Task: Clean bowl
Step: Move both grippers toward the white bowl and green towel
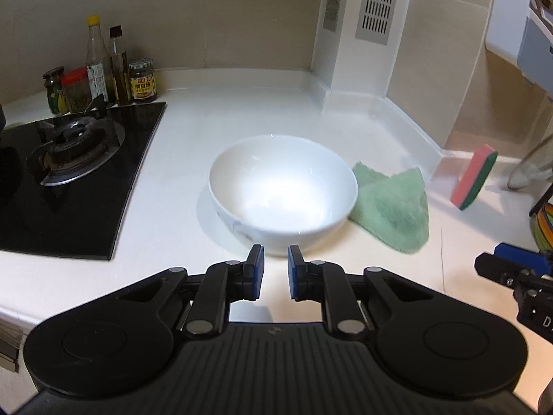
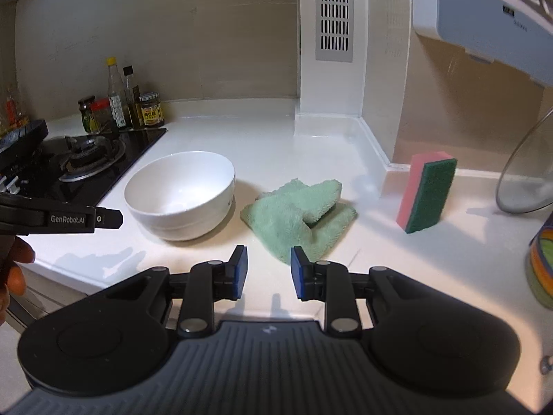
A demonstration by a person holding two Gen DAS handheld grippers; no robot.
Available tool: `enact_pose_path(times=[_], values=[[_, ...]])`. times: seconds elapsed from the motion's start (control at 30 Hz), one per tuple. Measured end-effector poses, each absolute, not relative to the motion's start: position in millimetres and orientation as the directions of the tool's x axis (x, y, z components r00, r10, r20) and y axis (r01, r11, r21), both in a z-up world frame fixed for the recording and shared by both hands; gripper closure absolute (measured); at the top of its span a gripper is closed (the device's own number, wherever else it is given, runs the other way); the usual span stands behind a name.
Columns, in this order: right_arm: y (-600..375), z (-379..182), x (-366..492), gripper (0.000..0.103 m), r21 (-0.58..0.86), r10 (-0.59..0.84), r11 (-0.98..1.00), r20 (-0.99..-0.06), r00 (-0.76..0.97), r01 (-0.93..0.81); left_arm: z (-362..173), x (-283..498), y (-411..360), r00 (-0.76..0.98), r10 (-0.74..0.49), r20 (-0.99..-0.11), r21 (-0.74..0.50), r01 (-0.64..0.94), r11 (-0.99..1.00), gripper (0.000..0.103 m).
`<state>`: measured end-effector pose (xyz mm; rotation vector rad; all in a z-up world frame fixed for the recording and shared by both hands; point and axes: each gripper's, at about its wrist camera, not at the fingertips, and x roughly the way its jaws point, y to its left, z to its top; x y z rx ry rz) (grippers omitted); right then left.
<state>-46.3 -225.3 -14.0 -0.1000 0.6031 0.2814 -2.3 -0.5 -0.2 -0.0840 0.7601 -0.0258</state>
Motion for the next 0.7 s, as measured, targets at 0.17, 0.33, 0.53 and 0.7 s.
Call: enact_pose_path(times=[0.17,0.33,0.53,0.7], values=[[-216,-17,-54,0.080,-0.005,0.268,0.945,-0.563,0.782,-0.327,-2,-24,-5,0.722,-0.031,-0.691,-0.100,-0.052,0.994,0.085],[-230,-9,-73,0.080,-0.016,0.292,0.933,-0.553,0.780,-0.361,-5,-46,-10,0.718,-0.009,-0.696,-0.114,-0.098,0.989,0.085],[-233,-6,-77,0.080,-0.035,0.281,0.933,-0.555,0.783,-0.359,-2,-53,-19,0.705,0.026,-0.709,-0.084,-0.120,0.989,0.085],[-239,-9,-72,0.080,-0.005,0.304,0.930,-0.548,0.779,-0.367,1,-55,-27,0.691,0.056,-0.720,-0.046,-0.128,0.991,0.085]])
